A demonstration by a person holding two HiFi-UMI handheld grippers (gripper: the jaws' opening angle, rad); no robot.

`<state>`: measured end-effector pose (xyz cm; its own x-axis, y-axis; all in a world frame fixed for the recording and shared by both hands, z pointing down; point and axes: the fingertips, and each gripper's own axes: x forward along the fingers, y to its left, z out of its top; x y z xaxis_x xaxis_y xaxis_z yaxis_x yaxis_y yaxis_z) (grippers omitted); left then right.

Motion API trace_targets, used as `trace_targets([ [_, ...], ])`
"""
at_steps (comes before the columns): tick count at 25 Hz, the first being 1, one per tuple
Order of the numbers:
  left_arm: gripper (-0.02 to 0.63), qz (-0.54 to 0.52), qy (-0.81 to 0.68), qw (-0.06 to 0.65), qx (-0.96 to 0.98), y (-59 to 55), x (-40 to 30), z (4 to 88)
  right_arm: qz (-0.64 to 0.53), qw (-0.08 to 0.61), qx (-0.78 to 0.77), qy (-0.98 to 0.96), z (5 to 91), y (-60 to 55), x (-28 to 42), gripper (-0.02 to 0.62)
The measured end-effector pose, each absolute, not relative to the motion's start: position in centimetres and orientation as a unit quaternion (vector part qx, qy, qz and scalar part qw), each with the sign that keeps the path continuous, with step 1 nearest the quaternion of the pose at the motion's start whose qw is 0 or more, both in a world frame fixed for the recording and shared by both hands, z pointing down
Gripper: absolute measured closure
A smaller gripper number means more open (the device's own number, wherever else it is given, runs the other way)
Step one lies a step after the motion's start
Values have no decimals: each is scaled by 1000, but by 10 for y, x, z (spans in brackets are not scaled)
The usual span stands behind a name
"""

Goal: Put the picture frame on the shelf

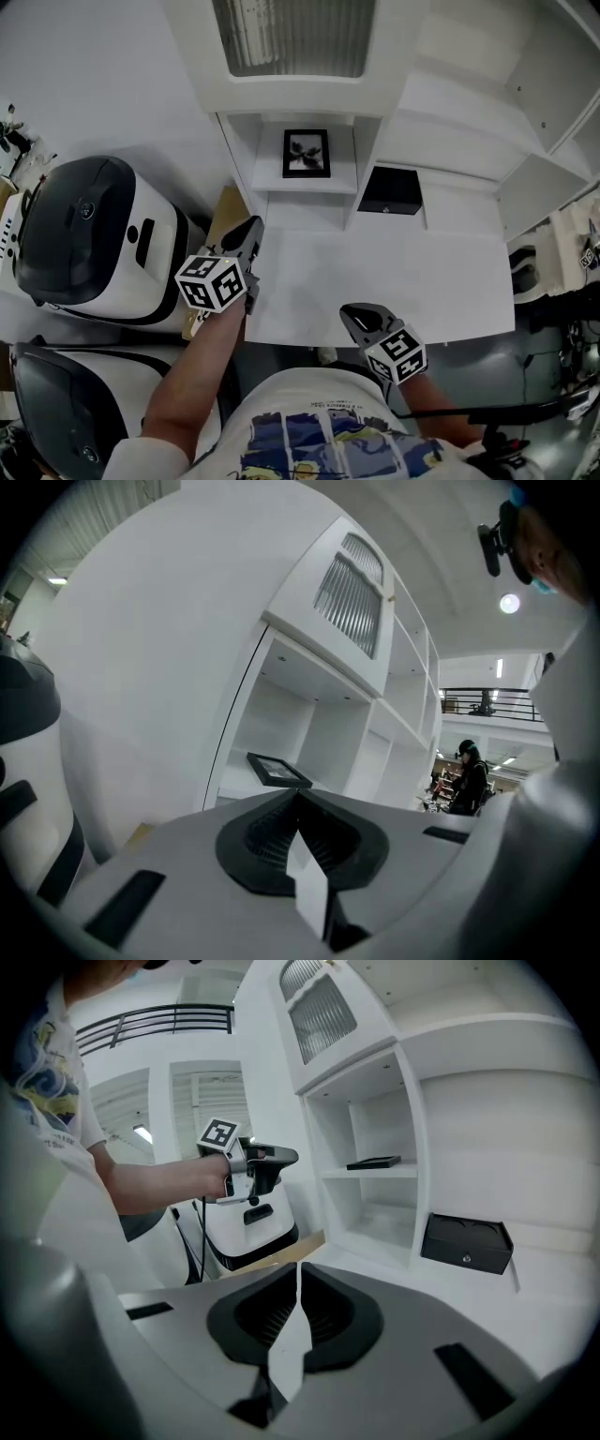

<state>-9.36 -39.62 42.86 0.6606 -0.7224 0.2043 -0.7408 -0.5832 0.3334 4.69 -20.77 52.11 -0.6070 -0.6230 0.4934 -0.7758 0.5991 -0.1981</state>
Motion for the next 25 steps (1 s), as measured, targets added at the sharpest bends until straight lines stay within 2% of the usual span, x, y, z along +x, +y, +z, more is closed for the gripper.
trace_targets([
  [15,594,57,-279,194,939,-239,-130,429,185,201,412,-869,508,-145,-9,560],
  [25,594,113,-218,166,955,-141,-152,442,173,203,415,-870,505,-104,-47,563],
])
